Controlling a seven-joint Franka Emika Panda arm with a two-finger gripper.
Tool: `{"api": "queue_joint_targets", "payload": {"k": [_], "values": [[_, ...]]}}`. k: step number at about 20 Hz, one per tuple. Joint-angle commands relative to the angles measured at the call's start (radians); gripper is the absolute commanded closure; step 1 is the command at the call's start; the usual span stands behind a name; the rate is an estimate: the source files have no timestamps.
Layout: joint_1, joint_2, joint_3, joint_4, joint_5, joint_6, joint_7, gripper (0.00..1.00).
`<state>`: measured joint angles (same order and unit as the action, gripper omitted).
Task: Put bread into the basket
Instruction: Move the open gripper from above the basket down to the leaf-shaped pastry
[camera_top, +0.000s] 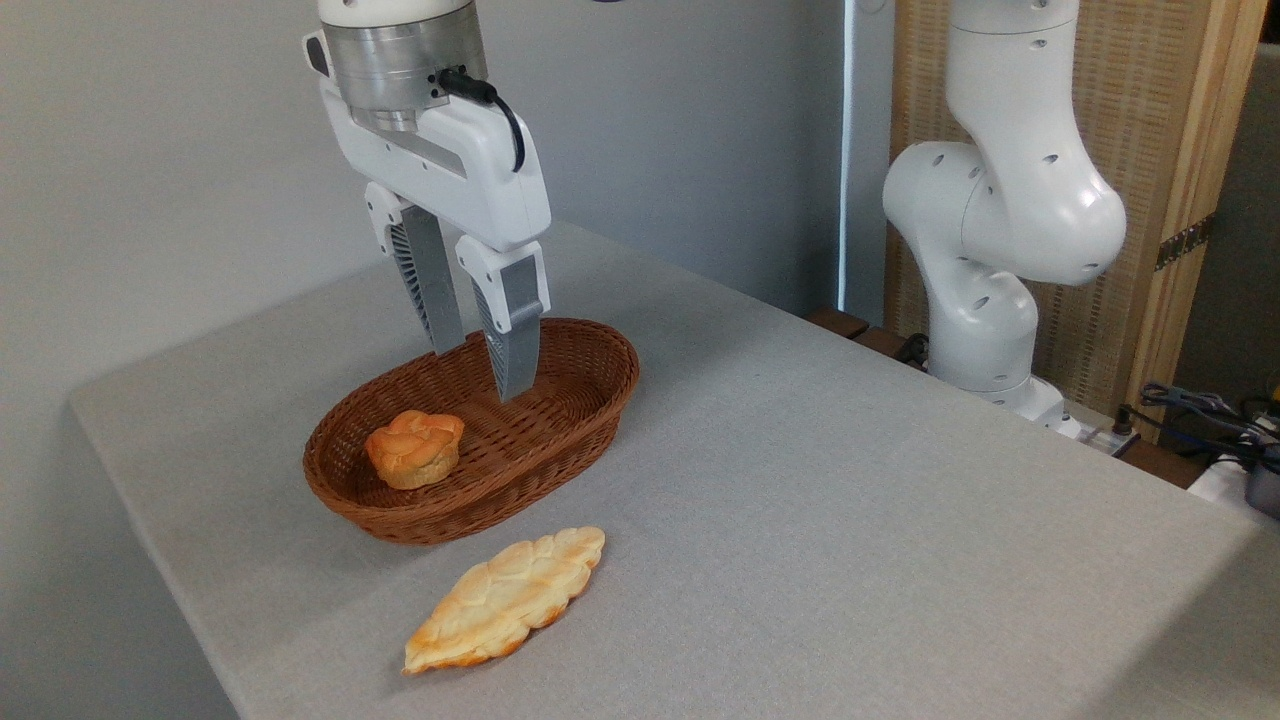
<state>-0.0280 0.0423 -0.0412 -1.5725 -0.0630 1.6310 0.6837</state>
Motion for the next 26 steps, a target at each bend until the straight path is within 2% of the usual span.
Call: {"api": "queue_joint_targets", "payload": {"k": [1, 15, 19, 22, 24, 26], "values": [[0.0, 0.002, 0.011, 0.0, 0.005, -0.005, 0.007, 0.0], [0.002, 0.002, 0.011, -0.011, 0.005, 0.021, 0.005, 0.0], [0.003, 0.002, 0.012, -0.082, 0.003, 0.194, 0.003, 0.0], [0.003, 0.001, 0.02, -0.139, 0.005, 0.242, 0.008, 0.0], [0.003, 0.002, 0.06, -0.168, 0.005, 0.266, 0.019, 0.0], [0.003, 0.017, 0.067, -0.216, 0.003, 0.343, 0.017, 0.0]]}}
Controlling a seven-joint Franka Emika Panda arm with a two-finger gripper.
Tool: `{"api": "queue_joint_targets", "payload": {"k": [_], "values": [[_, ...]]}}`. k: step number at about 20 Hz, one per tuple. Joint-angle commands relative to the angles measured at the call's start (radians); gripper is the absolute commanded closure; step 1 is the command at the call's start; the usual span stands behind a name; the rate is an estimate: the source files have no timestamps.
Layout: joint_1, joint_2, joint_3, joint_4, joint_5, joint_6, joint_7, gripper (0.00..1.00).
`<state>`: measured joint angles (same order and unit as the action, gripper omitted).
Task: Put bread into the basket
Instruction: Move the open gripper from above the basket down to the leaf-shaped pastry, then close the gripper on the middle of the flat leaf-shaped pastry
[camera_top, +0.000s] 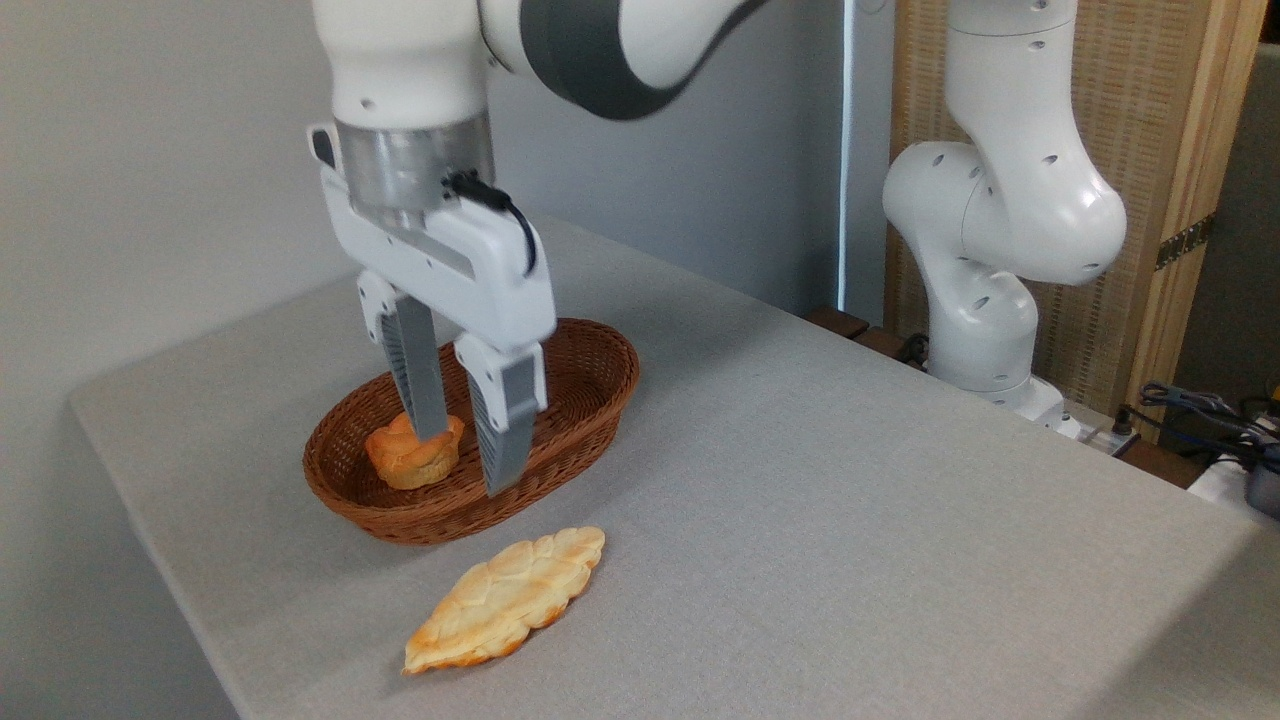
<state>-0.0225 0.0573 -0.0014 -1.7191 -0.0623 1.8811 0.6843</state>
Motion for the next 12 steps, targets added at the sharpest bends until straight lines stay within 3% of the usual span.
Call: {"api": "queue_joint_targets", "payload": {"k": [1, 4, 12], "values": [[-0.002, 0.007, 0.029, -0.094, 0.003, 0.136, 0.015, 0.0], [-0.002, 0.033, 0.029, -0.138, 0.004, 0.21, 0.017, 0.0], [-0.004, 0.093, 0.014, -0.149, 0.003, 0.247, 0.015, 0.0]]}}
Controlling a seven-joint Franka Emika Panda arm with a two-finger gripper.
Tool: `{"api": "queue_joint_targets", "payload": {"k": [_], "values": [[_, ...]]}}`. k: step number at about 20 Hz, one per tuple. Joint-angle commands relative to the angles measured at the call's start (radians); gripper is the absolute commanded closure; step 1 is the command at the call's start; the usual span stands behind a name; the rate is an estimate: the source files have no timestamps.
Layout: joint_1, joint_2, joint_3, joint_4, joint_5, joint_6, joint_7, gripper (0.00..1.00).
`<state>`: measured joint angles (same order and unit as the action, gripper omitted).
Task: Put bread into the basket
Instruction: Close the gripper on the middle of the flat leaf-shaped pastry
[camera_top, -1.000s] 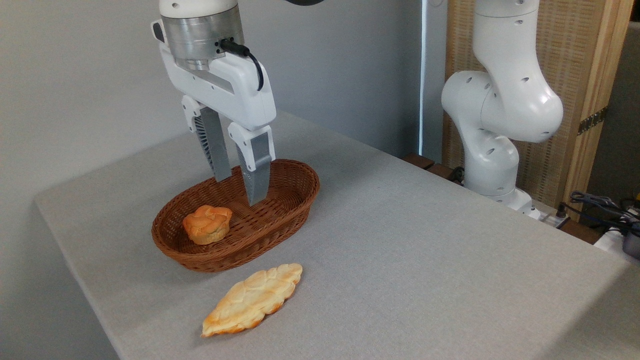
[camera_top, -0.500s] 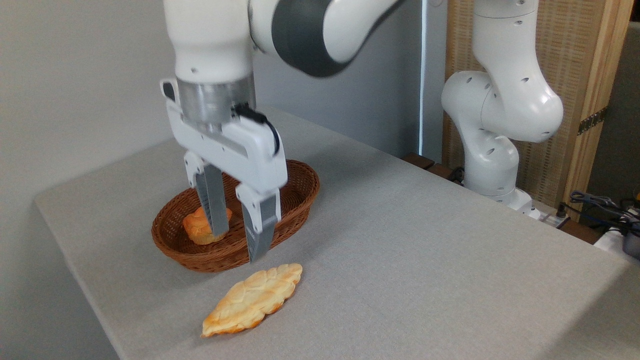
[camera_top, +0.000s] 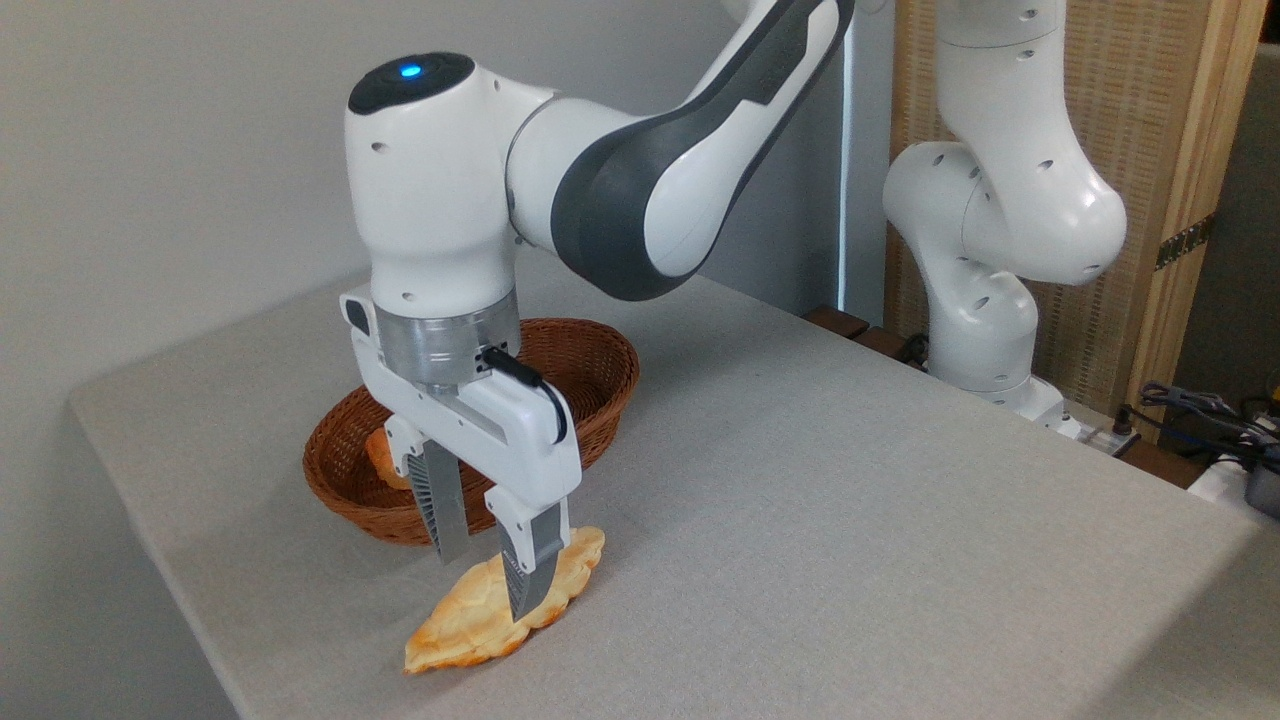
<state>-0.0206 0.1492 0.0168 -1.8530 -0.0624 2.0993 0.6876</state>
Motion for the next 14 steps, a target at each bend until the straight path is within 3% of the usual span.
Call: {"api": "queue_joint_targets", "payload": {"k": [1, 14], "values": [[-0.005, 0.003, -0.005, -0.017, 0.003, 0.033, 0.012, 0.0], [-0.01, 0.02, -0.015, -0.054, 0.006, 0.037, 0.015, 0.0]]}}
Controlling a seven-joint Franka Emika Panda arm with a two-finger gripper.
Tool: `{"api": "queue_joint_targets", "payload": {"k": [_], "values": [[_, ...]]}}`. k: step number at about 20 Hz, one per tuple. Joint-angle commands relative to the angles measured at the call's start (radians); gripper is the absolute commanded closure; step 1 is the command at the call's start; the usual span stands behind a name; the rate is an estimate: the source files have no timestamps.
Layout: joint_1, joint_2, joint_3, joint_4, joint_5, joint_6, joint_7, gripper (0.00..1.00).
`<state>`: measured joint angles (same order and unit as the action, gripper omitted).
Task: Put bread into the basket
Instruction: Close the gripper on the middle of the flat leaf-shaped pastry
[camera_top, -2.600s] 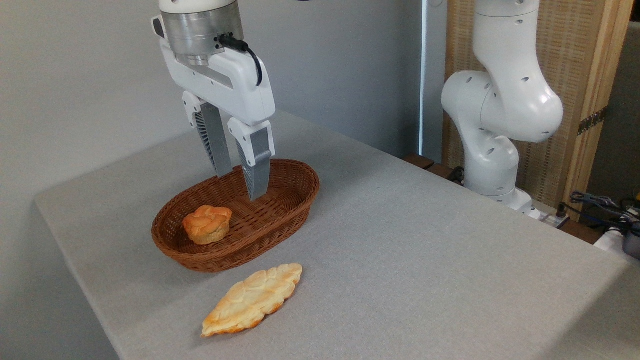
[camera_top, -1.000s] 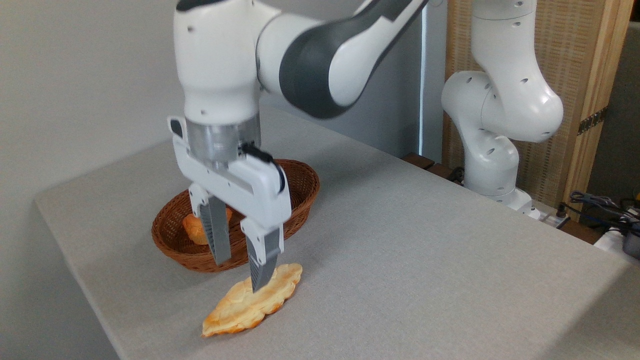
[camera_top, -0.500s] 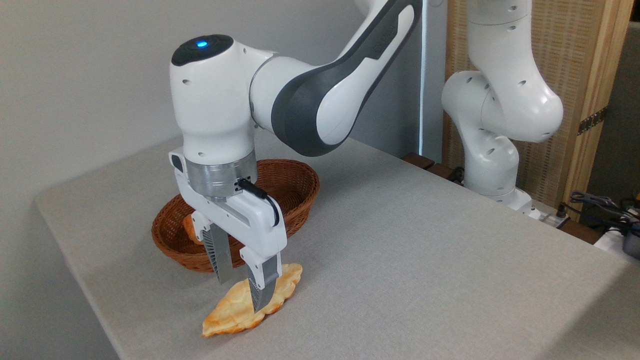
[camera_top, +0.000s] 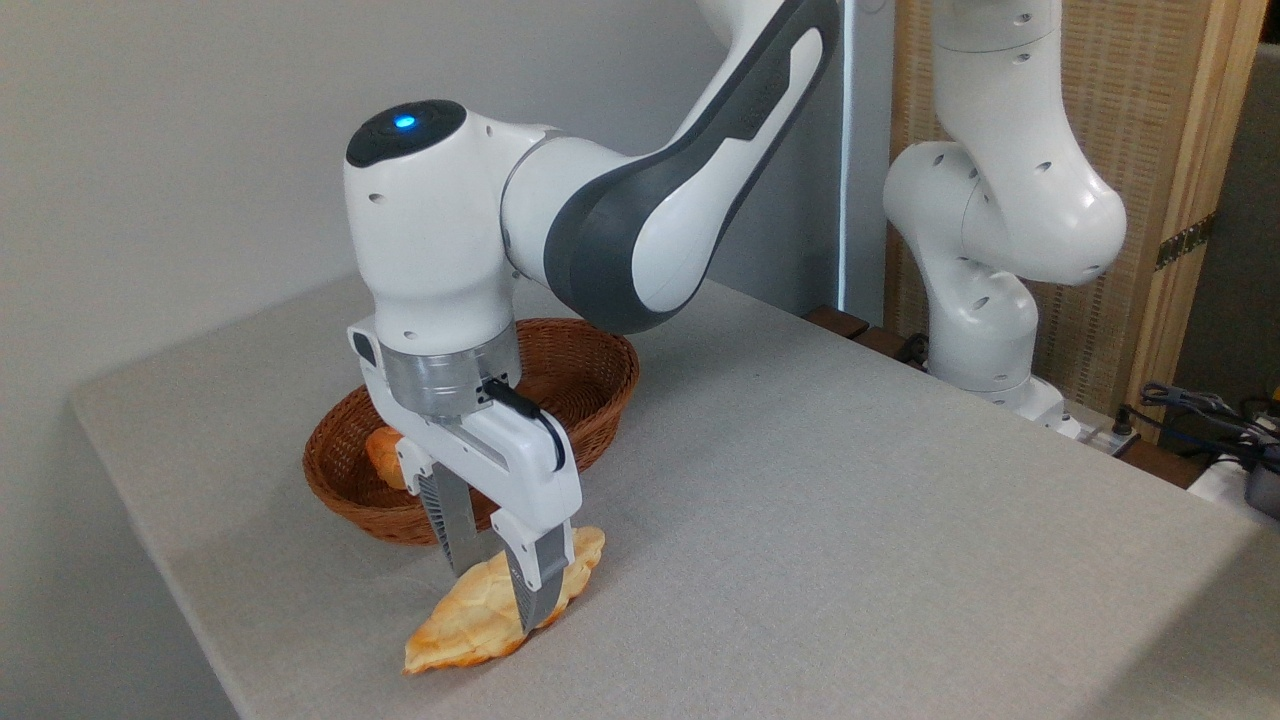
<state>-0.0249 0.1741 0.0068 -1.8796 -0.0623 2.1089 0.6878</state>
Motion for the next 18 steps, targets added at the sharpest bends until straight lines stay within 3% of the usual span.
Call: {"api": "queue_joint_targets", "payload": {"k": [1, 6, 8, 10, 18], "values": [[-0.006, -0.005, -0.008, -0.033, 0.006, 0.032, 0.015, 0.0], [-0.006, -0.004, -0.01, -0.053, 0.009, 0.048, 0.015, 0.03], [-0.006, -0.002, -0.01, -0.053, 0.009, 0.052, 0.016, 0.23], [-0.006, -0.001, -0.01, -0.053, 0.009, 0.049, 0.027, 0.33], [-0.004, 0.005, -0.01, -0.055, 0.007, 0.048, 0.035, 0.46]]}}
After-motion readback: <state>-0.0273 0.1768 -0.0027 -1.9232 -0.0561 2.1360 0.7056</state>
